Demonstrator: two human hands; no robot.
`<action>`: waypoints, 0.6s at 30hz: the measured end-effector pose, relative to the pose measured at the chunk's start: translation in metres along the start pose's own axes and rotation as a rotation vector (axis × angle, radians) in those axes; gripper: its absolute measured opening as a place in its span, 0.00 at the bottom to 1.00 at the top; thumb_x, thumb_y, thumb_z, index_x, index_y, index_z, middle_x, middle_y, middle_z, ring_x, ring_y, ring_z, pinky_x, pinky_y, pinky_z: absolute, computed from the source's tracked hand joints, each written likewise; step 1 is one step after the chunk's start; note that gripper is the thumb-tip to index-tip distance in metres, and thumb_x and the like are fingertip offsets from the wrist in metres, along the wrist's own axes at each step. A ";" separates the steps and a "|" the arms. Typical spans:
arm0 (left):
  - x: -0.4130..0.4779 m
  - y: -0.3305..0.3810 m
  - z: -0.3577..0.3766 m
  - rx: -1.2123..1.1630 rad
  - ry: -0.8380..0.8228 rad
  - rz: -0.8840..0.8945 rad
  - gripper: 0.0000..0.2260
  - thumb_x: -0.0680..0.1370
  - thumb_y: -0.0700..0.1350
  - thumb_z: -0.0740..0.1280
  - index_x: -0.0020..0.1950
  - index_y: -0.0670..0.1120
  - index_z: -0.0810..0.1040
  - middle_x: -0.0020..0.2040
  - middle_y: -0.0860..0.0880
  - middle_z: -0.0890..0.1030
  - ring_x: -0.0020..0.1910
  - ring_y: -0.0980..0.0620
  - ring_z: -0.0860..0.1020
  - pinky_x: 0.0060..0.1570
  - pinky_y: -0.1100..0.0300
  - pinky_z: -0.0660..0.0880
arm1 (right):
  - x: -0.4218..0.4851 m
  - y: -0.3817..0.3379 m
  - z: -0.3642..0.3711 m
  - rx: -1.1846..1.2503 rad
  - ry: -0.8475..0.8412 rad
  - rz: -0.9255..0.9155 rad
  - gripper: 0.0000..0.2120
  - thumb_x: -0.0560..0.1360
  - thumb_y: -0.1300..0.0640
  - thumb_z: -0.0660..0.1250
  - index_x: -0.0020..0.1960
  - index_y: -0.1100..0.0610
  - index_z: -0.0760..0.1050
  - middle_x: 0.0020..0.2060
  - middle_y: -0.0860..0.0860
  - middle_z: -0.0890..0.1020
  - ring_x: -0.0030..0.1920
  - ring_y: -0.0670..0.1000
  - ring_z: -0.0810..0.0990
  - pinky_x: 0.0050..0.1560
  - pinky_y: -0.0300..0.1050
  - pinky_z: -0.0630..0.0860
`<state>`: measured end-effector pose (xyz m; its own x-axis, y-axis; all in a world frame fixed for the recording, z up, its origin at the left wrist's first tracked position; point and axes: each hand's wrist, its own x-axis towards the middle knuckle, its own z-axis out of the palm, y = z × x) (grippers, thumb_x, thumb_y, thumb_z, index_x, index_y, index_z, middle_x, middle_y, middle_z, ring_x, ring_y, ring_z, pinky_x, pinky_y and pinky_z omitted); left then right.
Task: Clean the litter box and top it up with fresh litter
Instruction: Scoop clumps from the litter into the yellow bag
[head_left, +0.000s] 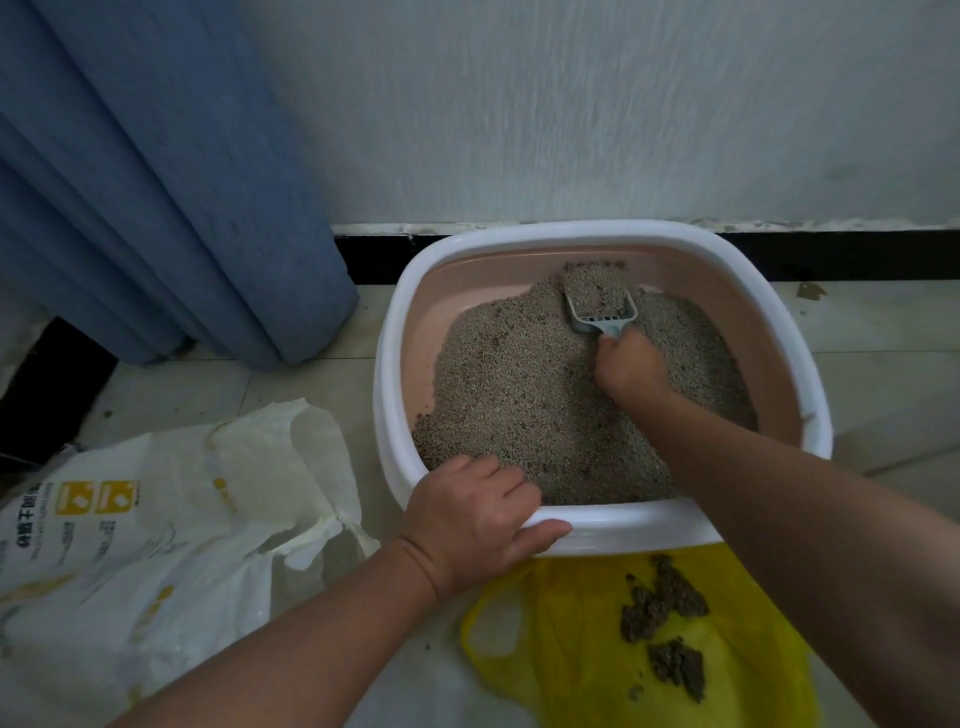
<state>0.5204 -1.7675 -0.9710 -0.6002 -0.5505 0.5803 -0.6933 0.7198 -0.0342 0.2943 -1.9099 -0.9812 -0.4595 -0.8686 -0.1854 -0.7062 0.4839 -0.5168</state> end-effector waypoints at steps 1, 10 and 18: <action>0.000 0.000 0.000 0.000 0.001 -0.001 0.21 0.80 0.62 0.63 0.35 0.49 0.74 0.32 0.51 0.74 0.32 0.49 0.72 0.33 0.55 0.65 | -0.001 0.002 -0.001 -0.004 0.030 -0.021 0.20 0.85 0.47 0.50 0.61 0.61 0.72 0.51 0.58 0.78 0.52 0.60 0.77 0.47 0.48 0.68; -0.001 -0.001 0.001 0.028 0.007 0.018 0.21 0.81 0.62 0.62 0.35 0.49 0.75 0.33 0.51 0.75 0.32 0.49 0.73 0.33 0.56 0.65 | -0.017 0.011 -0.012 0.047 0.049 -0.185 0.18 0.84 0.45 0.51 0.57 0.58 0.71 0.46 0.54 0.79 0.45 0.55 0.77 0.42 0.47 0.67; -0.001 0.000 0.002 0.027 0.022 0.010 0.21 0.81 0.62 0.60 0.35 0.50 0.76 0.33 0.51 0.76 0.33 0.48 0.74 0.34 0.56 0.67 | -0.046 0.023 -0.029 0.028 0.023 -0.325 0.11 0.83 0.48 0.55 0.51 0.54 0.71 0.36 0.46 0.74 0.35 0.44 0.72 0.32 0.40 0.61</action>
<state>0.5200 -1.7677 -0.9732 -0.5989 -0.5336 0.5972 -0.6977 0.7137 -0.0620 0.2838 -1.8560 -0.9603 -0.2243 -0.9745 0.0117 -0.8031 0.1780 -0.5687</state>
